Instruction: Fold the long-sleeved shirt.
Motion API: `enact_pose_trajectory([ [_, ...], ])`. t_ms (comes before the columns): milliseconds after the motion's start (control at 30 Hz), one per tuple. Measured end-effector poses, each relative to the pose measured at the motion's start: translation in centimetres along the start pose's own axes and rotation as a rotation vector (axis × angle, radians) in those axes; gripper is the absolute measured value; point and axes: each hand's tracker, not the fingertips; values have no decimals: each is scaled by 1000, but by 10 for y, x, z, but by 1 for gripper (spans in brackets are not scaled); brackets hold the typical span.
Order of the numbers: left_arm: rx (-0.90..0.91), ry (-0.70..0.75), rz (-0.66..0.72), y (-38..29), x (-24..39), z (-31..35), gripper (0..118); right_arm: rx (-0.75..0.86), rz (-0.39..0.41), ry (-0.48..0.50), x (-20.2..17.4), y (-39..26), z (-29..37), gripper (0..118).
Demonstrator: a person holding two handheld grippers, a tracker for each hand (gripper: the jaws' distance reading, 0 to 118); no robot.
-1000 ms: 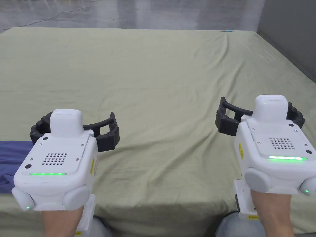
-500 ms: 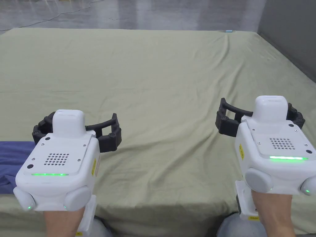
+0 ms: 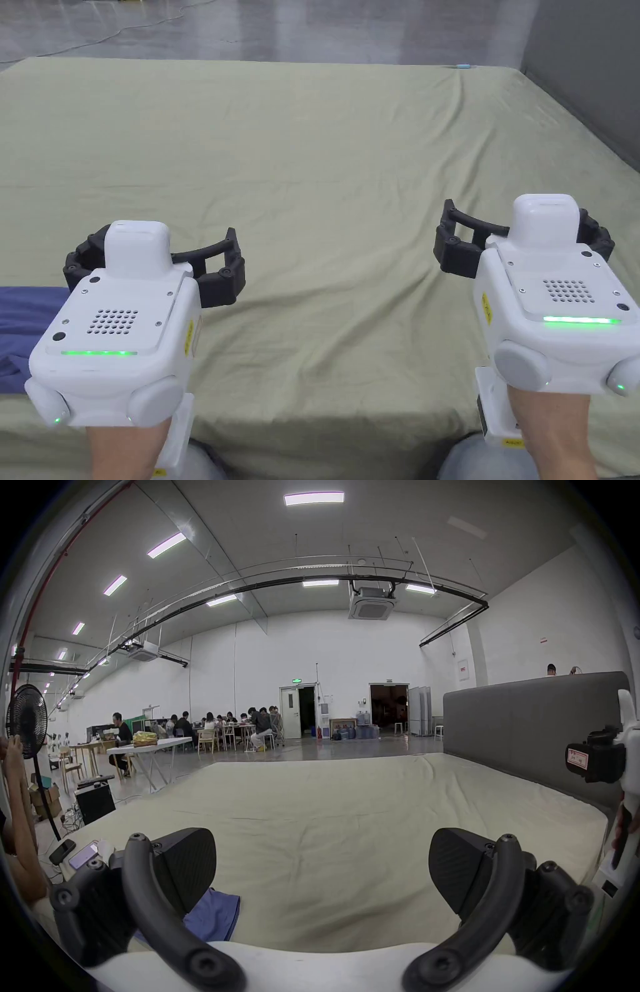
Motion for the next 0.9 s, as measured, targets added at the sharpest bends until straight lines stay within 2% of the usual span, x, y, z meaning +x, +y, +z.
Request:
enact_pose_trajectory([
  [900,3,-20,-18,2,5,0,117,-1,0,-13,3,1,0,113],
])
